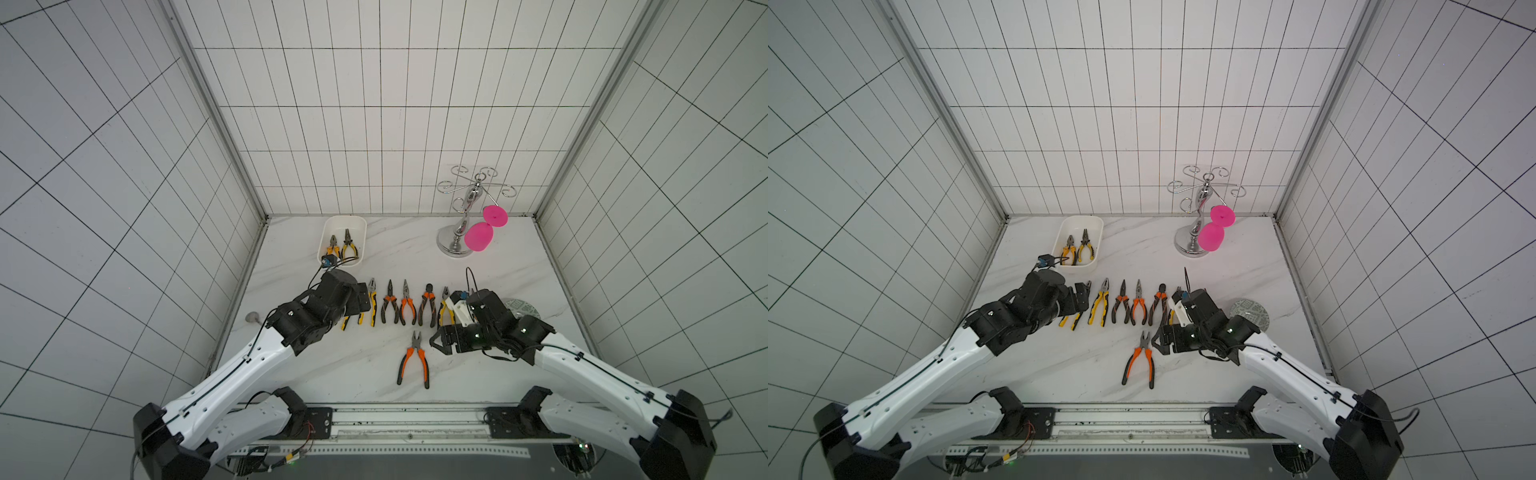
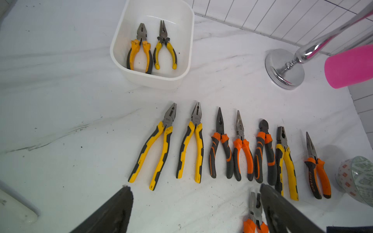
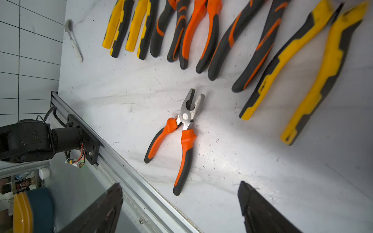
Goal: Take the pliers out of the storage box
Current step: Place the pliers at the center of the board, then pick up the pliers from the storage box.
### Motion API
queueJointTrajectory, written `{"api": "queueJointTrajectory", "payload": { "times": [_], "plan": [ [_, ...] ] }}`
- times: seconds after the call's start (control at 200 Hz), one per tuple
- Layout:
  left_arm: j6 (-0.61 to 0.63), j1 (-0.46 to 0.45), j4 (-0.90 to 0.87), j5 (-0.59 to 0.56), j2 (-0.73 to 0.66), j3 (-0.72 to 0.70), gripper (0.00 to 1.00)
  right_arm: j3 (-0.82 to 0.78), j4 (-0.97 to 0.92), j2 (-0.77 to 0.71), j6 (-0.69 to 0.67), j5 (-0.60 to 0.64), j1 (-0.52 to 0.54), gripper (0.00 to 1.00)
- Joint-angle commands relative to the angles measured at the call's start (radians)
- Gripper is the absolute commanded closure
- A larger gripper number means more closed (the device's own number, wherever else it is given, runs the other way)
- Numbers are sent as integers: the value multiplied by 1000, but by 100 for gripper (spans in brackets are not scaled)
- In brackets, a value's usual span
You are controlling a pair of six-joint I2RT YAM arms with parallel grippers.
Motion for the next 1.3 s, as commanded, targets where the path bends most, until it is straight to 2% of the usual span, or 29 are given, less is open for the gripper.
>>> {"api": "queueJointTrajectory", "payload": {
  "times": [0.0,0.09,0.215,0.3,0.36,0.45,0.52,0.61,0.954,1.074,1.294],
  "plan": [
    [87,112,11,109,62,75,1,119,12,12,-84,91,6,8],
    [139,214,-2,165,147,140,1,187,14,59,-122,86,6,8],
    [221,296,-26,184,290,250,4,292,14,143,-176,79,7,8],
    [243,339,-59,198,402,335,10,367,2,209,-226,73,6,8],
    [232,357,-94,167,485,409,16,425,-23,255,-264,72,6,8],
    [273,361,-142,141,604,523,22,511,-75,311,-325,63,6,7],
    [297,361,-192,137,715,616,33,547,-97,339,-365,61,6,7],
    [315,361,-237,136,839,714,37,581,-116,374,-403,69,4,7],
    [397,361,-160,131,1121,918,67,649,-195,452,-552,19,-52,7],
    [434,366,-145,90,1198,998,70,650,-198,455,-559,-4,-78,7],
    [475,384,-126,92,1337,1140,71,659,-231,464,-563,-13,-108,7]
  ]
}}
